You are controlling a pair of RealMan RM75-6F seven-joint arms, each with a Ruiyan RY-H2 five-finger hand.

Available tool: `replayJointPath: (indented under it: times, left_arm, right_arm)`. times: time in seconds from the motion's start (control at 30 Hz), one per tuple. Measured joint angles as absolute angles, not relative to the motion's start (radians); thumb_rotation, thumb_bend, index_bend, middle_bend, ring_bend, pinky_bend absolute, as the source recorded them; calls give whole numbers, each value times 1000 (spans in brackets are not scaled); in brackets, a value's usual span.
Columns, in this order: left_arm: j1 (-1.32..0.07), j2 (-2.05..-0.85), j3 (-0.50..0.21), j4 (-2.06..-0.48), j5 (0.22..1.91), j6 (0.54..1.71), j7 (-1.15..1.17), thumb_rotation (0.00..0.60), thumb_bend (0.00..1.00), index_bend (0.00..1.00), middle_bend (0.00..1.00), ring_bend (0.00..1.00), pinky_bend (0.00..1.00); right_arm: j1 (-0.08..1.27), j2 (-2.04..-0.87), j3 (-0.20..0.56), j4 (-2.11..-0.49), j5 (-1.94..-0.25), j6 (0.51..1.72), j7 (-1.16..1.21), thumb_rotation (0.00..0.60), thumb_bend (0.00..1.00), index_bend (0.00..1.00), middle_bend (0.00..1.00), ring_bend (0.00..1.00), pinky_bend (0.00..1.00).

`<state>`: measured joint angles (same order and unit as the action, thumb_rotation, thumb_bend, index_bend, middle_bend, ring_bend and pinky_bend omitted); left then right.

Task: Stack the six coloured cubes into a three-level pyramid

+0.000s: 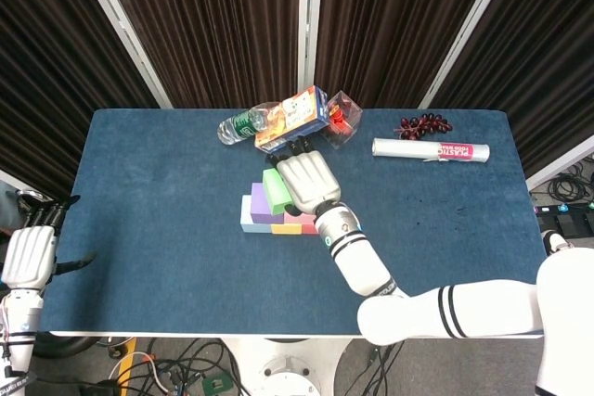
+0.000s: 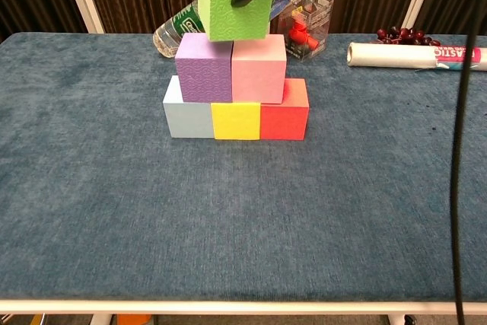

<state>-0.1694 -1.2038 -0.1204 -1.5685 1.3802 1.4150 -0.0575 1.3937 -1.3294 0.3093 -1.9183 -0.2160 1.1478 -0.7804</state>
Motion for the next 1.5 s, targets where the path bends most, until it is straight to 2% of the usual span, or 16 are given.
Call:
replayJointPath:
  times: [0.37,0.47,0.6,0.77,0.9,1.1,1.5]
  left_arm:
    - [-172,-1212,-124,-1552,1370,1404,-75,600,89,150,160,127,123]
    - [-172,-1216,-124,-1547,1368,1404,-77,600,89,150,160,127,122]
    - [-171,-1218,-125,-1545,1365,1405,-76,600,89,150,160,127,122]
    - [-170,-1219,-128,-1546,1362,1409,-74,600,89,150,160,127,123]
    - [-169,-1218,-128,-1551,1359,1409,-69,600,89,150,160,127,122]
    - [-168,-1217,-130,-1562,1355,1410,-61,600,89,150,160,127,123]
    - [-169,-1205,-139,-1602,1341,1412,-33,600,89,150,160,127,122]
  right_arm:
    - [1410,-1376,308,-1857,-177,1133,-808,600,171,167,439,87,0]
    - [1409,-1379,309,-1851,-170,1120,-808,600,157,109,365,50,0]
    - [1406,-1373,309,-1850,-162,1099,-807,600,121,7,210,0,0]
    - [1390,-1348,315,-1865,-184,1057,-777,600,86,0,113,0,0]
    - [1355,-1318,324,-1878,-245,1003,-710,600,35,0,105,0,0]
    - [1281,-1265,328,-1860,-395,855,-557,600,15,0,137,0,0]
    - [1225,-1263,303,-1652,-717,626,-364,600,4,0,160,0,0]
